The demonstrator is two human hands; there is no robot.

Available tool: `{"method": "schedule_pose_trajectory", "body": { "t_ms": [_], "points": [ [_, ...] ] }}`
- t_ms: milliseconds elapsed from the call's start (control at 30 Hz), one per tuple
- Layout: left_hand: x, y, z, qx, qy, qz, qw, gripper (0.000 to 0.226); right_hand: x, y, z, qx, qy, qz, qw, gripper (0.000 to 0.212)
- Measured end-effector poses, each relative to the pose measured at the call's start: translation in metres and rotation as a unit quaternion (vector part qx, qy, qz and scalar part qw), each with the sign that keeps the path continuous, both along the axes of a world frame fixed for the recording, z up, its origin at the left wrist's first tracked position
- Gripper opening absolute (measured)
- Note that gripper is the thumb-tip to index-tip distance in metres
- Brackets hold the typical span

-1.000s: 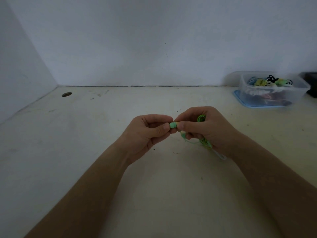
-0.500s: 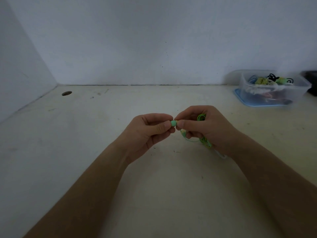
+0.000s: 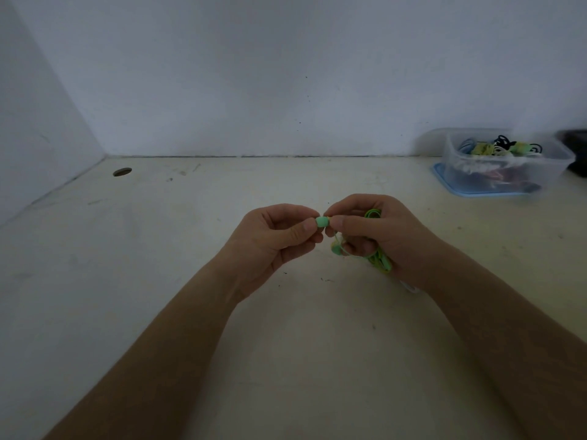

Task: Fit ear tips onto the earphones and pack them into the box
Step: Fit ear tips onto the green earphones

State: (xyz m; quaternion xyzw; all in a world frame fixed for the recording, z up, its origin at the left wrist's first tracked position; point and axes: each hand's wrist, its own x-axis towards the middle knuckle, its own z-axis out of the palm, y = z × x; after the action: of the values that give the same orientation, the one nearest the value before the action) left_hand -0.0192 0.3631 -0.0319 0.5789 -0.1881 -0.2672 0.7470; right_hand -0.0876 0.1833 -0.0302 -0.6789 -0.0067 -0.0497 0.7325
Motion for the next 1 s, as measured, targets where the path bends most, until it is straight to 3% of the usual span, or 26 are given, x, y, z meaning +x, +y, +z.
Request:
{"method": "schedule_pose_trajectory", "body": {
  "t_ms": [167,300,500,633,833,1000],
  "points": [
    [-0.002,0.0,0.0,0.097,-0.099,0.032,0.99,0.011,0.0,0.001,0.001,0.094,0.021,0.016,0.995,0.02],
    [-0.006,-0.002,-0.001,0.159,-0.168,-0.015,0.973,0.022,0.001,0.001,0.0,0.15,0.032,0.016,0.988,0.011],
    [-0.007,-0.002,-0.003,0.152,-0.157,-0.002,0.976,0.021,0.0,0.003,0.004,0.198,0.048,-0.004,0.979,0.015],
    [-0.003,0.002,0.0,0.092,-0.1,-0.014,0.991,0.012,0.003,0.002,0.003,0.219,0.05,-0.026,0.974,0.014],
    [-0.001,0.0,0.001,0.047,-0.056,0.009,0.997,0.015,0.002,0.002,0.003,0.106,0.034,-0.031,0.993,0.036],
    [0.001,0.0,0.001,0.05,-0.062,0.047,0.996,0.022,0.001,0.014,0.004,0.044,0.059,-0.063,0.995,0.013]
  ]
}}
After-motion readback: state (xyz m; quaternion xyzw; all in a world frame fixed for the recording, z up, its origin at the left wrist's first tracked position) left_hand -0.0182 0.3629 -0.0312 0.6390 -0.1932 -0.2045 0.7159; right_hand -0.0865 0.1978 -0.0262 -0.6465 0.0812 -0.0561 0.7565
